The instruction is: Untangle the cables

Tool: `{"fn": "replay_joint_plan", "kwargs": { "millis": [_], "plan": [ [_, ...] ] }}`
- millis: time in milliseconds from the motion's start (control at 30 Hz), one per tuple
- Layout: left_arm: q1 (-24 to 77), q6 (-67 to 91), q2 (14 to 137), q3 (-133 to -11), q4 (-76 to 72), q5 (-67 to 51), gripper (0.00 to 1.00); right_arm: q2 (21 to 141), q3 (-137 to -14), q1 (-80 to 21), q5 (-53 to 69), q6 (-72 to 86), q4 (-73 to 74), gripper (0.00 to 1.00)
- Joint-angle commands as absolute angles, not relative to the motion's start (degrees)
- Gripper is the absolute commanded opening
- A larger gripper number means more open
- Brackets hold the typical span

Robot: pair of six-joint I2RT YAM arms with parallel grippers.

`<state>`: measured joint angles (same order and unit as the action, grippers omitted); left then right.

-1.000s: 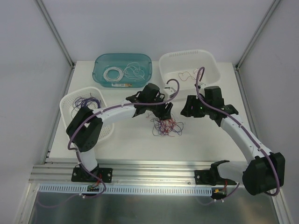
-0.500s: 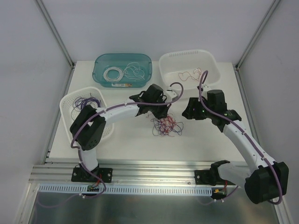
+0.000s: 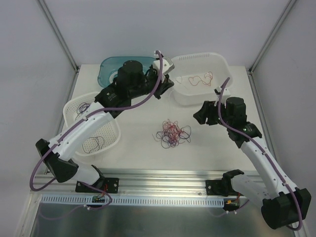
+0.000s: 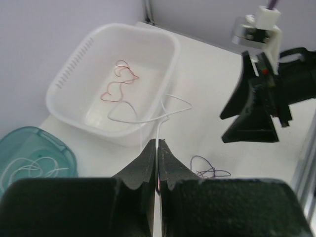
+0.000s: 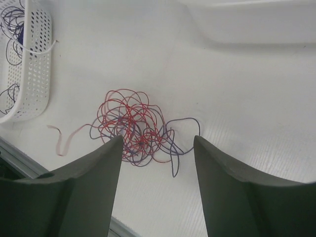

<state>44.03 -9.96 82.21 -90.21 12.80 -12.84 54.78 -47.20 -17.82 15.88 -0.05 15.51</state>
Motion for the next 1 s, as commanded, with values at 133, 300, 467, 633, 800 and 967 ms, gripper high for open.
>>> {"fn": "replay_joint_plan", "kwargs": {
  "millis": [133,300,467,633,800,967],
  "plan": [
    [34.9,-8.0,81.0,-101.6,15.7,-12.8,0.00,51.9,-47.2,-18.1,16.5,-1.8,10.8,0.67],
    [30.3,-8.5,84.0,-107.2,15.6,-12.6,0.00,53.0,-46.2,-18.1,18.2,-0.4,9.9,0.72],
    [24.4,-8.7,89.7,-109.6,13.9,-8.7,0.00,53.9,-45.6,-18.2,19.4,-0.3,9.7,0.85],
    [16.4,-4.1,96.1,-112.6,10.5,-8.6,0.00,54.1,-45.0,-18.4,19.9,-0.3,10.5,0.95],
    [10.0,-0.1,107.5,-121.2,9.5,-10.8,0.00,54.1,-45.2,-18.5,19.8,-0.3,12.0,0.99],
    [7.0,4.4,118.9,-127.6,8.3,-11.1,0.00,54.1,-45.8,-18.5,19.4,-0.5,14.4,0.97]
  ]
}}
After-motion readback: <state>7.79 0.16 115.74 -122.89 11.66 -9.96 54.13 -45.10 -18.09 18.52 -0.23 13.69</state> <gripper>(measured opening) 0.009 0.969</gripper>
